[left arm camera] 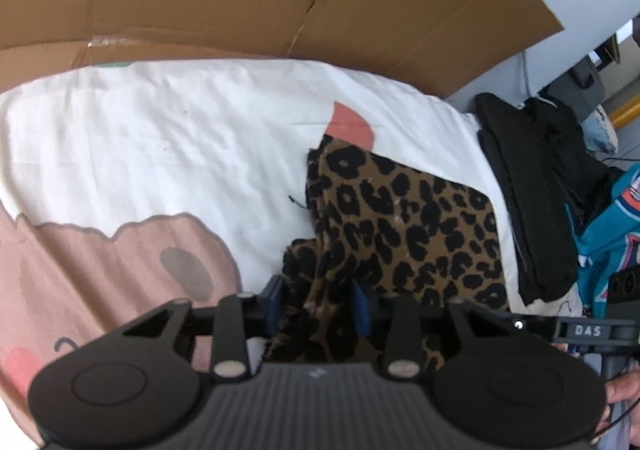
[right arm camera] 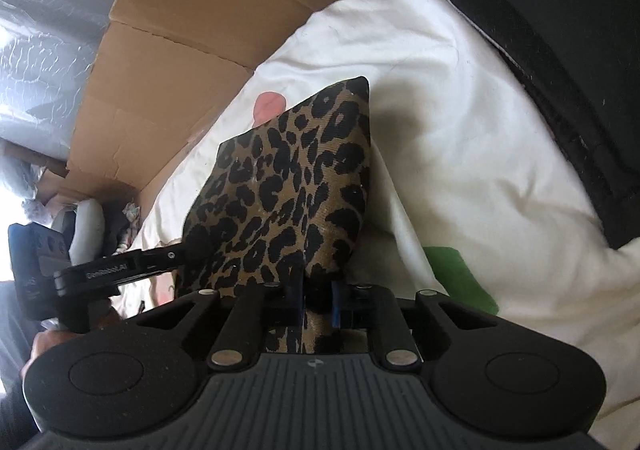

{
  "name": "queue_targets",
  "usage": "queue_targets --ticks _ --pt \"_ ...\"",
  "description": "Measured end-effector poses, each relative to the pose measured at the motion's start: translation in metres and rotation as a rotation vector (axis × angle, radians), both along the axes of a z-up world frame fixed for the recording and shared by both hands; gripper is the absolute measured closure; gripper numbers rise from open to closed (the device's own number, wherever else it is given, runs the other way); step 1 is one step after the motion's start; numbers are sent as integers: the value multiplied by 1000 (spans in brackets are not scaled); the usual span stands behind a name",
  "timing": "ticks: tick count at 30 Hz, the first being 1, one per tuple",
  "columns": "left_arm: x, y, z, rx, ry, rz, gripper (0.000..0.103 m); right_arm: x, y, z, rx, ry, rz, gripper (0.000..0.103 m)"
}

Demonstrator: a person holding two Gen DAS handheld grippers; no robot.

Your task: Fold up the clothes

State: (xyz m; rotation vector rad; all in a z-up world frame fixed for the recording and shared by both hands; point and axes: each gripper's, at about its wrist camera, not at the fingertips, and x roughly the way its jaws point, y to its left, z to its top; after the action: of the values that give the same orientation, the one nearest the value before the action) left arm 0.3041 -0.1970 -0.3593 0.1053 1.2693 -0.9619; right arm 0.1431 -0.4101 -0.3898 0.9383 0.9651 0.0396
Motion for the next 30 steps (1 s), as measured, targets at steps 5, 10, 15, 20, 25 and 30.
queue_targets --ticks 5,10,15,20,25,30 --pt "1 -2 -7 -3 -3 -6 40 -2 -5 -9 47 -3 -20 63" --pt "5 -1 -16 -34 54 -11 39 1 -4 -17 71 11 -30 59" --pt "9 -1 -23 -96 126 -11 41 6 1 -27 109 9 -25 59" --pt "11 1 -19 -114 113 1 64 13 6 -21 77 7 -10 70" --pt "10 1 -8 -108 95 -38 67 12 10 -9 40 -11 14 77" --pt "6 -5 -14 -61 87 -70 45 8 8 -10 45 -2 4 69"
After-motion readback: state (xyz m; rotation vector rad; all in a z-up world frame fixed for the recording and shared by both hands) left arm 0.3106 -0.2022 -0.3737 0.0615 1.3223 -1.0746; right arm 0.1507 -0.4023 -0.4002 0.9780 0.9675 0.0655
